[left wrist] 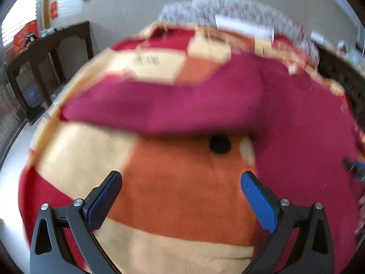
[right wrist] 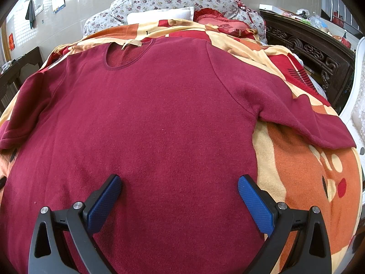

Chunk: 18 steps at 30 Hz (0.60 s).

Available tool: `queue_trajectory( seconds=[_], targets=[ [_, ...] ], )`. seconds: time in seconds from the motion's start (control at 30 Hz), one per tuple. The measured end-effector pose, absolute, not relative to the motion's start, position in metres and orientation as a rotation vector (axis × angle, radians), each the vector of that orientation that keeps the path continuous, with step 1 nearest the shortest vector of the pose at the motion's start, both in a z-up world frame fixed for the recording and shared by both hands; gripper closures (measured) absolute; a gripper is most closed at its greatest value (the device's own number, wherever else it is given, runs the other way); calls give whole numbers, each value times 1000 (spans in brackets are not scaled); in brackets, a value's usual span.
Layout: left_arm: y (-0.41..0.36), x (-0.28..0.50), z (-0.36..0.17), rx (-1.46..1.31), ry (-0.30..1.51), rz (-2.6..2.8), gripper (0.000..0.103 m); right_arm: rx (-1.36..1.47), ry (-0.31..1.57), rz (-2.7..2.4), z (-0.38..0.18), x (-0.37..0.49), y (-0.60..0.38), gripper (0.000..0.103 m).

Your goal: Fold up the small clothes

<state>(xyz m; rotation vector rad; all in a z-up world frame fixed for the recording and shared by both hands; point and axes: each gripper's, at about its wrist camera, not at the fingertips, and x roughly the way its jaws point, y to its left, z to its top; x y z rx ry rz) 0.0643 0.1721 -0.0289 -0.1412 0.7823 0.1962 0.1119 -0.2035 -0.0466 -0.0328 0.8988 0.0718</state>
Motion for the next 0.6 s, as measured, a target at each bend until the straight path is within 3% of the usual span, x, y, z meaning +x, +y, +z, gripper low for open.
queue_trajectory(
  seconds=[0.1, 0.2, 0.37, 0.6],
  targets=[
    [210, 58, 6, -181, 694, 225, 0, -33, 900, 72, -47, 112, -204, 0],
    [265, 67, 13, -387, 731, 143, 0, -32, 900, 72, -47, 112, -204, 0],
    [353, 84, -23, -898, 789, -1, 0, -32, 897, 72, -46, 113, -203, 0],
    [384, 114, -58, -1024, 747, -49, 0, -30, 898, 73, -46, 112, -204, 0]
  ],
)
